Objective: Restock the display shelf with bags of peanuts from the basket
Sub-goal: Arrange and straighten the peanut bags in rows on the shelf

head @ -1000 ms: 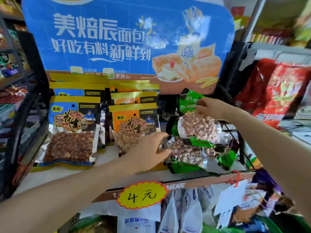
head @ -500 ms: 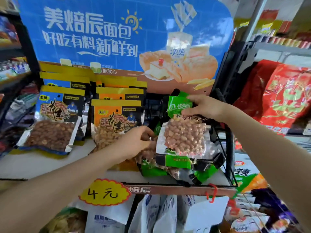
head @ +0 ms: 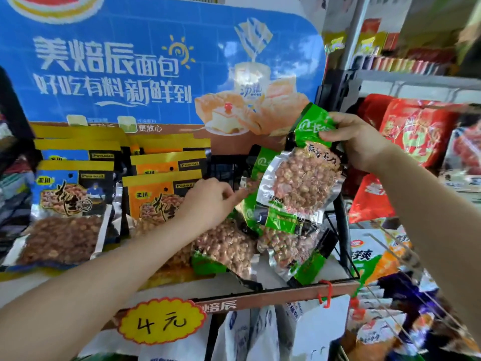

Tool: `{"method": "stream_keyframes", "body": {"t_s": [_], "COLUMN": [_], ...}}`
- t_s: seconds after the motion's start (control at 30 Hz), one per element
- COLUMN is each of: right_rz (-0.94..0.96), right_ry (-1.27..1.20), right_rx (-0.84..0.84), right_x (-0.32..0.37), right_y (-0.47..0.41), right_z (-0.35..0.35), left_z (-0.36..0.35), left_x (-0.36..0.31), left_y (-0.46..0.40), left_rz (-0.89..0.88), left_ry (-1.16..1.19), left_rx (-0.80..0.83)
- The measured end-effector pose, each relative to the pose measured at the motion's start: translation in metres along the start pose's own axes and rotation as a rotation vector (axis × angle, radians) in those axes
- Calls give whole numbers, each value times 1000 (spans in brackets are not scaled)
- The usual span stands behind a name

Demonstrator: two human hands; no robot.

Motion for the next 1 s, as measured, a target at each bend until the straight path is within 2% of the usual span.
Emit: {"method": "stream_keyframes", "body": {"t_s": [0.1, 0.17, 0.2, 0.27, 0.33, 0.4, 0.5, 0.6, 0.7, 0.8, 0.87, 0.93, 1.0], "right_rz": [-54, -106, -120, -144, -173, -123, 3, -122, -217, -200, -76, 38, 122], "right_ry": [106, 167, 193, 257, 453, 694, 876, 922, 813, 916, 906, 883, 842], "right_rx": [9, 13, 33, 83, 119, 120, 165, 242, 270, 207, 107, 59, 10], "right_x": [-3, -7, -8, -8, -14, -18, -27, -48, -65, -78, -76, -69, -54], "right_y": [3, 8, 11, 14, 14, 4, -11, -15, -10, -5, -1, 3, 4], "right_z": [-2, -5, -7, -16, -28, -41, -61, -69, -74, -72, -71, -66, -56], "left_z": [-19, -25, -22, -6, 15, 24, 21, 12, 6, -3, -6, -10, -22], "left_x": [-16, -19, -19, -13, -4, -3, -9, -7, -10, -11, -3, 7, 15], "left_y": [-8, -14, -18, -27, -35, -38, -38, -36, -31, -28, -27, -26, -26], "left_rz": [-53, -79, -96, -77, -14, 9, 8, 44, 29, 15, 7, -39, -66], "left_ry": [-147, -182, -137, 96, 365, 500, 590, 648, 699, 774, 674, 265, -68], "left_rx": [256, 337, 304, 174, 47, -2, -4, 32, 65, 146, 162, 184, 274]}}
Point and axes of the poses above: each hand's wrist, its own y-axis away from the middle knuckle, its own z-axis out of the back of the hand, x = y × z, the point moved 7 cm from there along -y, towards the middle knuckle, and after that the axes turned 11 degrees about -y, right-handed, at the moved point
